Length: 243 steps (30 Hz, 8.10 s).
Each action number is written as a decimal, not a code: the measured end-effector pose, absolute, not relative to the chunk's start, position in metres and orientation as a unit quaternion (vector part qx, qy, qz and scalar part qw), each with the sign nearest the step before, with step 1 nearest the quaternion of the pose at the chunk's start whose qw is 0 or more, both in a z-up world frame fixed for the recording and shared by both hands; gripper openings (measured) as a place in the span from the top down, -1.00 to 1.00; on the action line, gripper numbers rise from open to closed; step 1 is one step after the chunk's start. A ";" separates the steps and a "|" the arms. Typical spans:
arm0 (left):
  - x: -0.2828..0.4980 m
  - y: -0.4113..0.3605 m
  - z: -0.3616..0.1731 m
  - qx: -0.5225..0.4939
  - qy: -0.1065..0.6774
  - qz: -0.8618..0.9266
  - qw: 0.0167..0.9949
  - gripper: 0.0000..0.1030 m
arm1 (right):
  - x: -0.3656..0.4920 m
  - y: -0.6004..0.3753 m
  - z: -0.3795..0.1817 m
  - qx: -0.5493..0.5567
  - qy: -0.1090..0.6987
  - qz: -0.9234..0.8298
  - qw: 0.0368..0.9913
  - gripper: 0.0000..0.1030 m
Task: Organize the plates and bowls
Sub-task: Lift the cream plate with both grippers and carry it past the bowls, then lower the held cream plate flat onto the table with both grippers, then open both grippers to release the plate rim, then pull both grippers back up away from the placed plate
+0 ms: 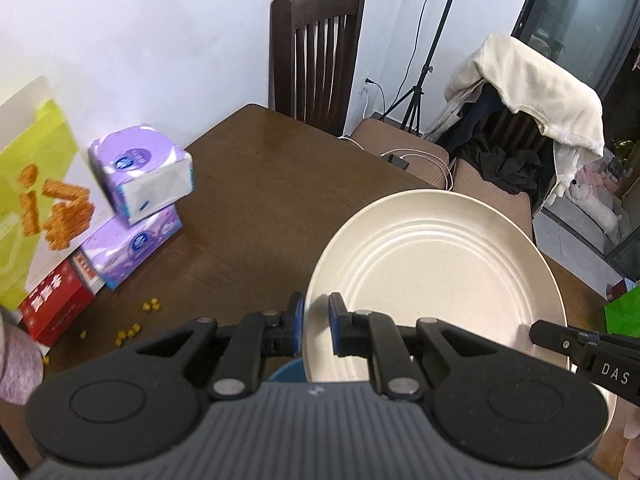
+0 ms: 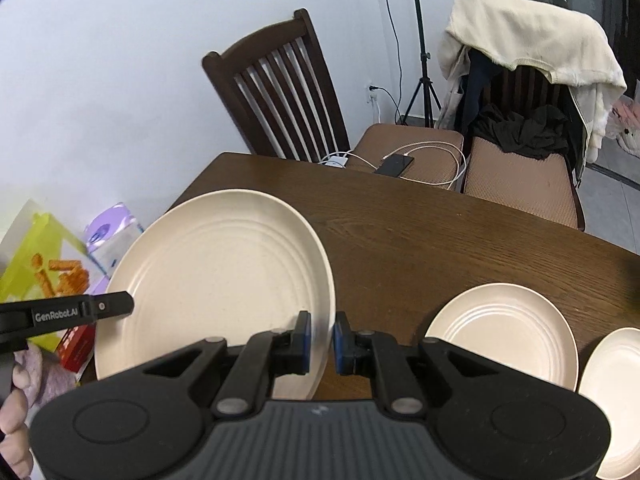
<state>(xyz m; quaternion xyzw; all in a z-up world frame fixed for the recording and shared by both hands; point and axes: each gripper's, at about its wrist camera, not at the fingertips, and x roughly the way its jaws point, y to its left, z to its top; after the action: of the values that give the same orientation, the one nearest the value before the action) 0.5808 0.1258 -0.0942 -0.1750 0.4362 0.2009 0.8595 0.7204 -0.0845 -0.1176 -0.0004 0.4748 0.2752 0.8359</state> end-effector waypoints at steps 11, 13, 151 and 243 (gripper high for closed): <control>0.522 0.123 -0.076 -0.167 0.429 0.193 0.867 0.73 | 0.665 -0.090 -0.097 -0.007 0.465 0.283 0.839 0.79; 0.507 0.123 -0.073 -0.165 0.427 0.188 0.869 0.73 | 0.653 -0.089 -0.094 -0.007 0.463 0.282 0.840 0.79; 0.296 0.201 -0.222 -0.104 0.515 0.136 0.840 -0.56 | 0.412 -0.010 -0.248 -0.037 0.548 0.265 0.793 -0.29; 0.356 0.058 -0.124 -0.053 0.438 0.025 0.897 -1.00 | 0.422 -0.228 -0.162 0.060 0.502 0.110 0.856 -1.00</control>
<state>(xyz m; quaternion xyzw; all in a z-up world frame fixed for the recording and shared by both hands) 0.3564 0.0580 -0.1240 -0.0525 0.4383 0.0250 0.8969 0.4216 -0.2282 -0.1623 0.0600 0.5018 0.1096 0.8559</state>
